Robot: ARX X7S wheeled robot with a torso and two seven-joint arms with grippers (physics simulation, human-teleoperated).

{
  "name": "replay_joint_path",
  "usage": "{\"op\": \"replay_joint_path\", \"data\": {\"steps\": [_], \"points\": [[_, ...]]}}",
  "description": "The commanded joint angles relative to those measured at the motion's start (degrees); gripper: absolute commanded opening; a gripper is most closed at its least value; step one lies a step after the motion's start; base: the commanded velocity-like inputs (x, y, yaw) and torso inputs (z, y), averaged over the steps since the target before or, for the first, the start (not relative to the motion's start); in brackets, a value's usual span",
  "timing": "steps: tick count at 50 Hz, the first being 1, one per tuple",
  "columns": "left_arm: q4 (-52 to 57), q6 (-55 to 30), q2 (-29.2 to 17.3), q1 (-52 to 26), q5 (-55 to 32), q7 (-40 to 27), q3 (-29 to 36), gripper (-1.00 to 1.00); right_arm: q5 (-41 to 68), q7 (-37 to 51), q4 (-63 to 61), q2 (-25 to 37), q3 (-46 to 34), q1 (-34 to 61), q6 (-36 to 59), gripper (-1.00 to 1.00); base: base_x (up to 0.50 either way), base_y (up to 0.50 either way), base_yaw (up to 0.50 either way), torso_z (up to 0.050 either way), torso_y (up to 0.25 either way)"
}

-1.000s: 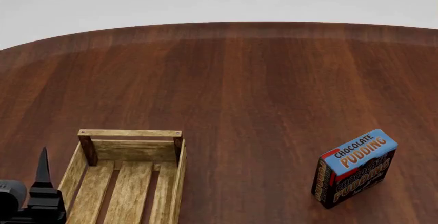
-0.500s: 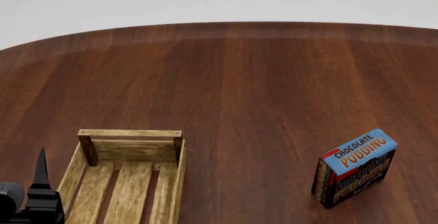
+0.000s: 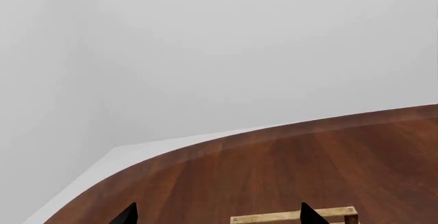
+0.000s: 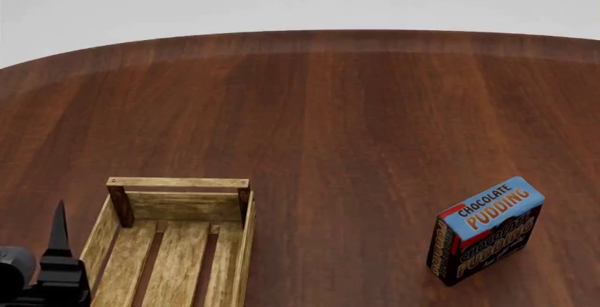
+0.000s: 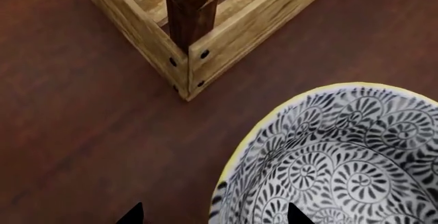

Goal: Stack the left bowl on the right bowl and place them in the tray.

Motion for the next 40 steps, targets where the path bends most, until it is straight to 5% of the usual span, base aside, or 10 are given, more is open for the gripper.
{"op": "replay_joint_path", "data": {"steps": [1, 3, 4, 17, 40], "points": [[-0.05, -0.37, -0.11, -0.72, -0.24, -0.14, 0.47, 1.0, -0.72, -0.88, 1.22, 0.15, -0.53, -0.51, -1.07, 1.0, 0.0, 0.0, 0.0, 0.0, 0.0], [-0.12, -0.15, -0.15, -0.52, -0.24, -0.19, 0.49, 1.0, -0.7, -0.78, 1.25, 0.24, -0.36, -0.69, -1.38, 1.0, 0.0, 0.0, 0.0, 0.0, 0.0], [-0.16, -0.02, -0.18, -0.4, -0.21, -0.22, 0.52, 1.0, -0.93, -0.56, 1.17, 0.26, -0.39, -0.7, -1.41, -1.0, 0.0, 0.0, 0.0, 0.0, 0.0], [-0.77, 1.32, -0.37, 0.67, -0.46, -0.37, 0.37, 1.0, 3.17, 5.48, -5.95, 2.11, 1.96, 0.57, 3.12, -1.0, 0.0, 0.0, 0.0, 0.0, 0.0], [0.42, 1.71, -0.62, 1.01, -1.53, -0.66, -0.59, 1.0, 26.02, 28.13, -20.06, 5.47, 11.64, 5.47, 12.47, -1.0, 0.0, 0.0, 0.0, 0.0, 0.0]]}}
